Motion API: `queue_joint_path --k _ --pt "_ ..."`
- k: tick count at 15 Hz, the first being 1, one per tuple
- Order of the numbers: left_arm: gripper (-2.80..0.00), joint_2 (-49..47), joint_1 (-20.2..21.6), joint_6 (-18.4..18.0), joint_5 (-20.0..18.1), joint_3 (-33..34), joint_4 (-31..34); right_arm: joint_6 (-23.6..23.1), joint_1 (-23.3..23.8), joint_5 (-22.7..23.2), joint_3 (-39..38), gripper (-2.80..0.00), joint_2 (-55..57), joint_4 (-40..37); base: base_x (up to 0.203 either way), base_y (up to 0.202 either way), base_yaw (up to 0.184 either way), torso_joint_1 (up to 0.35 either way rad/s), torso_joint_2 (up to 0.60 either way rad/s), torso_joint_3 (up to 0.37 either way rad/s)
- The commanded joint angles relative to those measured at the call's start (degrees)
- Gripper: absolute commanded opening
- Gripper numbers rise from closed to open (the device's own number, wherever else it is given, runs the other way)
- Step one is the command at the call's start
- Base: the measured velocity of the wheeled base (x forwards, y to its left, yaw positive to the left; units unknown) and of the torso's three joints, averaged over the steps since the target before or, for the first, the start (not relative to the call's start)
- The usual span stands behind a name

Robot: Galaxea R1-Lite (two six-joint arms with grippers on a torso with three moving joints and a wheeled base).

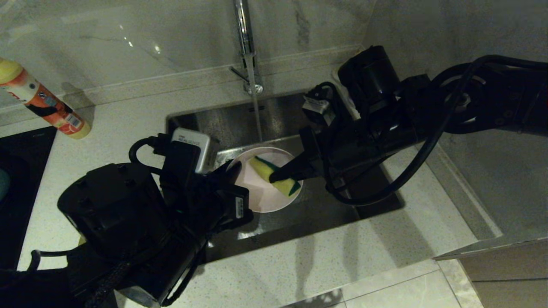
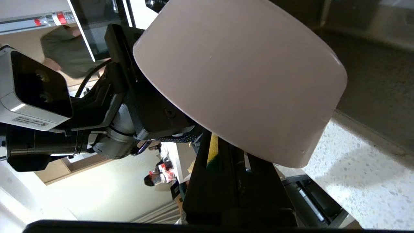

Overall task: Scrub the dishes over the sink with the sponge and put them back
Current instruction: Wipe the bowl

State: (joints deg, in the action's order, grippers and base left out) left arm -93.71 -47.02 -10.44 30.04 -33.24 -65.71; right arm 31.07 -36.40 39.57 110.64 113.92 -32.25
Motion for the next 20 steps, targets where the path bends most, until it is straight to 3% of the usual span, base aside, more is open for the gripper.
queue_joint_path --k 1,8,20 --pt "-2.8 -0.85 0.09 0.06 0.11 -0.42 -1.15 0.16 -0.41 0.07 -0.09 -2.8 -0.63 -1.29 0.0 0.0 0.0 0.0 0.0 0.0" --pt "-2.8 -1.04 0.52 0.42 2.66 -0.42 -1.97 0.22 -0.86 -0.19 -0.95 -2.8 -1.15 -5.16 0.0 0.0 0.0 0.0 0.0 0.0" --pt "-2.8 -0.86 0.52 -0.46 2.57 1.09 -2.67 -0.13 -1.39 -0.3 -0.16 -2.8 -4.35 -4.83 0.0 0.0 0.0 0.0 0.0 0.0"
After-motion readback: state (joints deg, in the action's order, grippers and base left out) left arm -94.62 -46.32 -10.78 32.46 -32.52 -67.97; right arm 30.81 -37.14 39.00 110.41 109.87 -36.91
